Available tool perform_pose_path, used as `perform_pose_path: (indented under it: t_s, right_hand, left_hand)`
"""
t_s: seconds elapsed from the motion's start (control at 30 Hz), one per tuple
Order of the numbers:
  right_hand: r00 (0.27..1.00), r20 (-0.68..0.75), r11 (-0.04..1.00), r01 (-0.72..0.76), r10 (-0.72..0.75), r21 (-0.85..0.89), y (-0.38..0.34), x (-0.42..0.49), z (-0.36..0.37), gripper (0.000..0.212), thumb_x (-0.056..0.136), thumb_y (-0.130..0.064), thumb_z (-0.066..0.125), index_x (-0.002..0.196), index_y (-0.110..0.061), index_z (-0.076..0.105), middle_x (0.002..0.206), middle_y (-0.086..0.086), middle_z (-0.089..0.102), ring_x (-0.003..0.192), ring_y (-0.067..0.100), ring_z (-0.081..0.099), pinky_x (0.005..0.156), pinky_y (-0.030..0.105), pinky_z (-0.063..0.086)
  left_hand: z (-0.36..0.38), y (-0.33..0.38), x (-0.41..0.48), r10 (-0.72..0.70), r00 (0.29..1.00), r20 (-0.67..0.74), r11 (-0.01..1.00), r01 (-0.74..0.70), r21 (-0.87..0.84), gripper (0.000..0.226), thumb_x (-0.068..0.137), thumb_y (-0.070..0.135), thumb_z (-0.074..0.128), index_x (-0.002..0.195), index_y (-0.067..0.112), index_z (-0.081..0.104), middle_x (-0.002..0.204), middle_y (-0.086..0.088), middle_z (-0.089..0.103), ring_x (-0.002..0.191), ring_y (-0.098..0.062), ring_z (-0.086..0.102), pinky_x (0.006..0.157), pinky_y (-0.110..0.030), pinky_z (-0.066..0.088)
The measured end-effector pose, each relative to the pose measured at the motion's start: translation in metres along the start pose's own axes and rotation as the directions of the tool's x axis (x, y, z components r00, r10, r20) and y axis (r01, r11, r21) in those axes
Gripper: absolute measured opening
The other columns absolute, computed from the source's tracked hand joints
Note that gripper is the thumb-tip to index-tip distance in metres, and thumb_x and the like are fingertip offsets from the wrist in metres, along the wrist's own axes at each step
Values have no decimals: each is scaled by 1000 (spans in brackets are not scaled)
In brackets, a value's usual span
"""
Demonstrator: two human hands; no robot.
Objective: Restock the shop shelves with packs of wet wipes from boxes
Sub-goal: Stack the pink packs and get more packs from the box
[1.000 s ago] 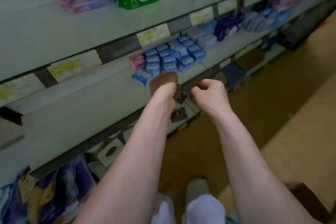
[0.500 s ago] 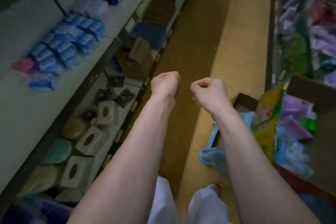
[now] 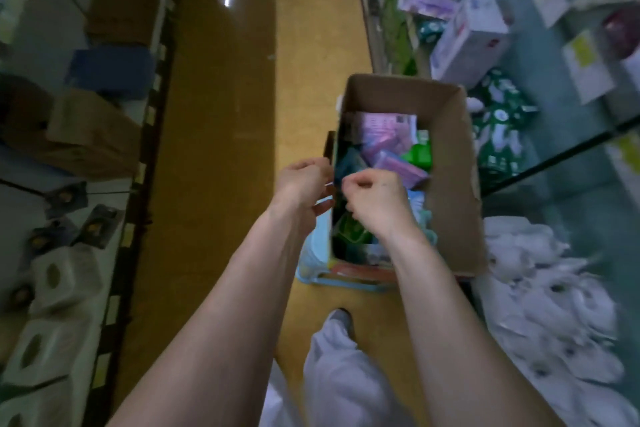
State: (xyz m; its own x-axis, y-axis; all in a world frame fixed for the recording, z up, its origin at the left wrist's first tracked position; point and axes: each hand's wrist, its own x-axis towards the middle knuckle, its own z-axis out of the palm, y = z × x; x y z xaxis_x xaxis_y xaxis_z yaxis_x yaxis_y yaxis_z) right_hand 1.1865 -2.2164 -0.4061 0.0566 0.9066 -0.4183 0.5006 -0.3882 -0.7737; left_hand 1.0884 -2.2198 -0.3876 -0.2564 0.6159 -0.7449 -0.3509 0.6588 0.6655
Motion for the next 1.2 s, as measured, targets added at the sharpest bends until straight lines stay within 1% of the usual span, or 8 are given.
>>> perform_pose_path:
  t_s: [0.27, 0.37, 0.53, 0.63, 0.77, 0.97, 1.07, 1.2]
  right_hand:
    - [984, -96, 988, -150, 151, 24, 81, 61, -65, 20, 64, -36, 51, 53, -45, 64, 63, 6, 61, 74, 34, 66, 73, 51, 57]
    - [972, -92, 976, -213, 216, 43, 105, 83, -70, 21, 64, -36, 52, 47, -28, 61, 65, -2, 58, 70, 23, 59, 76, 51, 57]
    - [967, -79, 967, -248, 244, -53, 132, 126, -68, 29, 84, -15, 60, 57, -25, 56, 74, 5, 62, 84, 35, 67, 80, 45, 55]
    - [970, -64, 961, -243, 236, -133, 142, 157, -64, 17, 84, -11, 61, 76, -26, 60, 94, 15, 68, 86, 30, 64, 82, 39, 51]
    - [975, -16, 933, -217, 221, -288, 147, 192, -64, 31, 86, -11, 59, 116, -16, 64, 120, 14, 63, 111, 32, 58, 95, 35, 46]
    - [988, 12, 835, -123, 154, -537, 160, 226, -58, 46, 88, -12, 56, 134, -17, 51, 135, 14, 45, 128, 32, 42, 103, 33, 36]
    - [993, 4, 796, -93, 119, -598, 172, 240, -54, 54, 87, -12, 57, 139, -19, 43, 139, 12, 39, 131, 32, 37, 108, 36, 33]
    - [995, 47, 740, -32, 86, -672, 187, 254, -47, 63, 85, -6, 59, 142, -19, 37, 143, 11, 36, 131, 32, 36, 109, 39, 32]
  left_hand:
    - [81, -36, 46, -88, 996, 26, 992, 86, 89, 30, 91, 2, 47, 69, 22, 48, 45, 5, 35, 33, -7, 29, 48, -16, 24]
    - [95, -49, 73, -135, 991, -2, 974, 133, 181, 25, 90, 7, 51, 69, 20, 50, 48, 4, 41, 33, -7, 36, 47, -16, 31]
    - [119, -65, 124, -128, 991, -30, 941, 131, 313, 13, 91, 13, 58, 78, 17, 59, 71, -4, 52, 54, -14, 48, 55, -24, 37]
    - [133, -68, 153, -25, 1000, -4, 891, 24, 453, 7, 91, 13, 58, 90, 14, 64, 82, -5, 58, 68, -19, 55, 58, -25, 43]
    - [145, -64, 190, 250, 965, 81, 650, -230, 724, 22, 87, 14, 56, 105, 16, 68, 104, -9, 68, 97, -28, 63, 84, -34, 51]
    - [165, -55, 243, 407, 877, 255, 227, -367, 902, 35, 91, 18, 50, 125, 17, 57, 129, -14, 51, 121, -35, 45, 98, -41, 39]
    - [172, -59, 266, 392, 878, 275, 134, -351, 927, 39, 91, 19, 50, 130, 16, 50, 134, -13, 45, 125, -34, 41, 100, -44, 35]
    - [174, -67, 284, 436, 853, 286, 108, -366, 924, 38, 89, 18, 53, 127, 13, 48, 133, -12, 46, 125, -33, 42, 101, -45, 35]
